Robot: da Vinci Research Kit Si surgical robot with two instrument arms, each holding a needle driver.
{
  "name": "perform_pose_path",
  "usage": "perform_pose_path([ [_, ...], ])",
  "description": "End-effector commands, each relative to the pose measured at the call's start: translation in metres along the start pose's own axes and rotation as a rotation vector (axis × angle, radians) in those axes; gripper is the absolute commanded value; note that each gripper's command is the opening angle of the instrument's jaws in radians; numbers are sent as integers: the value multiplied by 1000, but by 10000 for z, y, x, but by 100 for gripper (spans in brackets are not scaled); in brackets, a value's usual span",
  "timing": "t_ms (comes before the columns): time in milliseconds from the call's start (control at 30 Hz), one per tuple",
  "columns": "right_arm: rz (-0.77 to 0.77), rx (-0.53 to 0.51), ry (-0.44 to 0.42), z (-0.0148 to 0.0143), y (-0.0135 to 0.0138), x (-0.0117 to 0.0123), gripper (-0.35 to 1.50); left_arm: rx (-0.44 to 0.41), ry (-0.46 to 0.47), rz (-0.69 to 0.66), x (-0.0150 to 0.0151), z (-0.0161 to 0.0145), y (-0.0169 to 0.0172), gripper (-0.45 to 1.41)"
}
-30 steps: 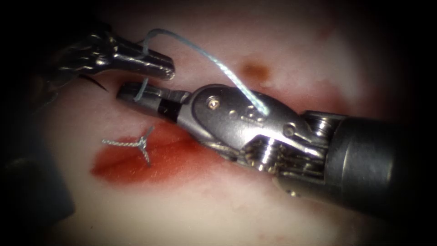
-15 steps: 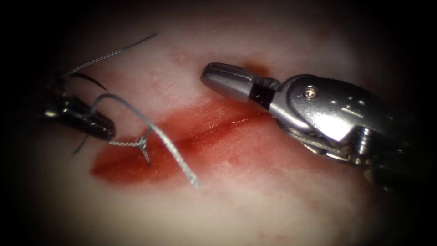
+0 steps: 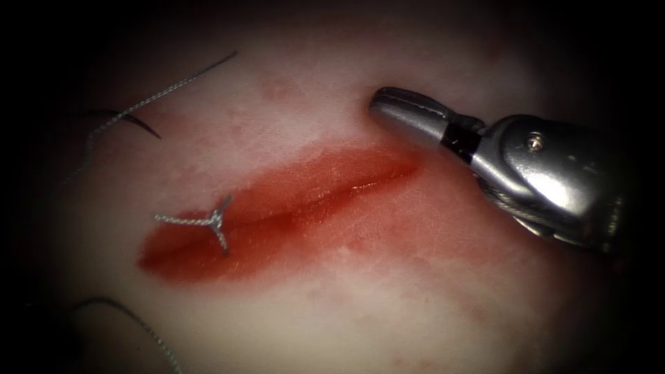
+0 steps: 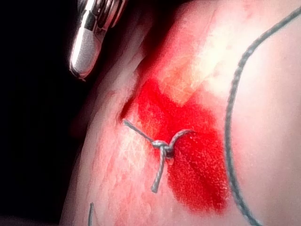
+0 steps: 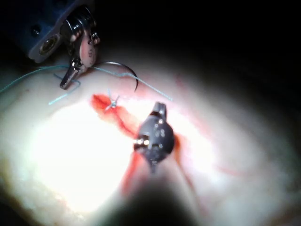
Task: Wound Closure
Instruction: Cut the suture with the right tool, then pick up the needle near the tip with the left tool and move it into view.
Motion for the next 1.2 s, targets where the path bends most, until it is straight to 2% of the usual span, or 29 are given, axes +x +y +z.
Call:
perform_pose_path([
  [33,0,4,6,15,-7,7,-35,-11,-21,-30,-7,-9,-6,56],
  [67,-1,0,6,17,-10,6,-35,-13,-26,-35,-6,-10,-9,71],
  [233,0,-4,6,22,-16,6,-35,-6,-6,-50,-6,-19,-22,121],
  [400,5,-3,6,25,-20,5,-35,-13,-16,-48,-4,-27,-26,134],
  [500,11,2,6,25,-21,4,-35,-85,-43,39,-7,-38,-34,136],
  [600,10,3,6,27,-23,4,-35,-115,-114,165,-16,-55,-47,136],
  [733,9,8,7,29,-26,2,-35,-94,-204,197,-26,-80,-62,131],
  [867,14,12,7,31,-28,1,-35,-122,-359,228,-42,-115,-79,129],
  [967,13,10,8,32,-30,1,-35,-137,-434,228,-47,-134,-89,126],
  [1100,18,9,8,33,-31,0,-35,-117,-472,208,-49,-143,-96,119],
  [1167,18,12,8,33,-31,0,-35,-113,-489,249,-53,-148,-99,116],
  [1200,18,12,8,33,-31,0,-33,-128,-524,283,-56,-152,-101,108],
])
